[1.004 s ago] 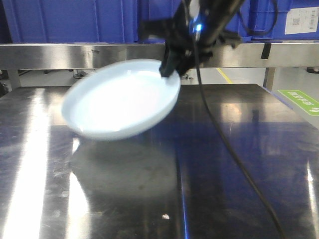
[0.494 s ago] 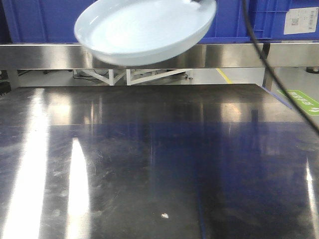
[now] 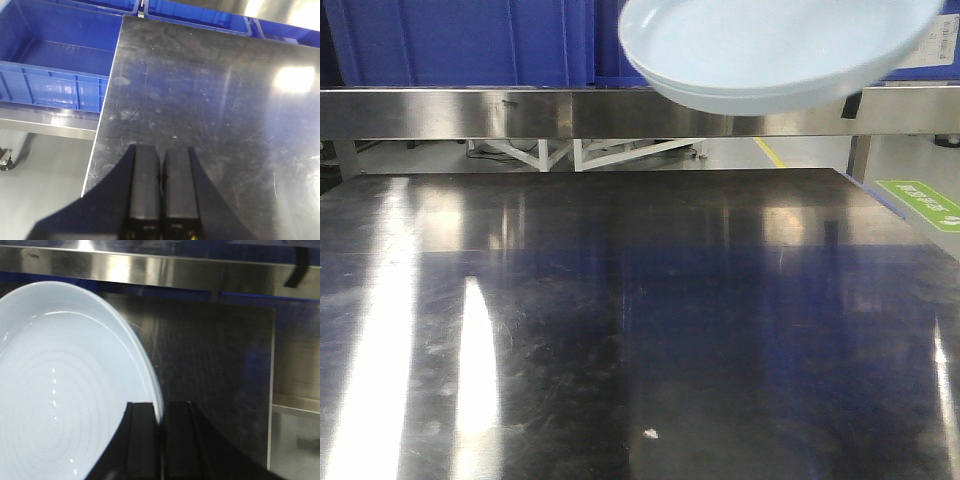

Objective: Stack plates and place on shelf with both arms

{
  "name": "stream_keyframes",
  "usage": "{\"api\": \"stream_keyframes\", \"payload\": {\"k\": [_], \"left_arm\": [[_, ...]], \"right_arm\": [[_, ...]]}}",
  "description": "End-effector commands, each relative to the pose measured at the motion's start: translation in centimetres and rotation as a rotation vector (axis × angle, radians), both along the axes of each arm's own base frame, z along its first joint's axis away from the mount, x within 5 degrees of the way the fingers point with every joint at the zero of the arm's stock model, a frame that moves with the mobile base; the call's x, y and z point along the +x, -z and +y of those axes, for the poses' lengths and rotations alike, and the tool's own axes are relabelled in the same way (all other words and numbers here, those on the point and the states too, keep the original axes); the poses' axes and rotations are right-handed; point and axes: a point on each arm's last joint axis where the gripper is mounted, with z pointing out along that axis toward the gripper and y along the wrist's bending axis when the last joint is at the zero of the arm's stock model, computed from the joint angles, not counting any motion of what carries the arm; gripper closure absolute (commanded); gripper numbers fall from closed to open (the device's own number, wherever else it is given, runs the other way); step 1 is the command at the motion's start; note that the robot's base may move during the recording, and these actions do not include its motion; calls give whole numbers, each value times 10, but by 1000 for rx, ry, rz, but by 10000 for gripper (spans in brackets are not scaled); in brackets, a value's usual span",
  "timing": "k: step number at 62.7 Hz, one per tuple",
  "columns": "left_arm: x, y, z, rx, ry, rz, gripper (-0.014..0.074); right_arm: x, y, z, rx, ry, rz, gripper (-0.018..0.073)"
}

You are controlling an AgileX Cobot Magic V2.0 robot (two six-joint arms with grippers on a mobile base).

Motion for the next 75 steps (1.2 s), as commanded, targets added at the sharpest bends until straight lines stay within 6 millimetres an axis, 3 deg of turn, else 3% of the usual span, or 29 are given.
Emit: {"api": "stream_keyframes", "payload": {"k": [1, 13, 27, 36, 75], "left_arm": [[4, -16, 0, -13, -10, -107, 506], [4, -16, 0, -13, -10, -107, 506], [4, -16, 0, -13, -10, -107, 506], [4, -16, 0, -13, -10, -107, 506], [4, -16, 0, -13, -10, -107, 506]], "right_arm": [[-19, -18, -8, 42, 18, -155, 503], [-55, -1, -18, 50, 22, -182, 503], [-78, 15, -35, 56, 89, -232, 503], [-85, 17, -46, 56, 148, -264, 503], [-86, 19, -46, 54, 147, -253, 503]]}}
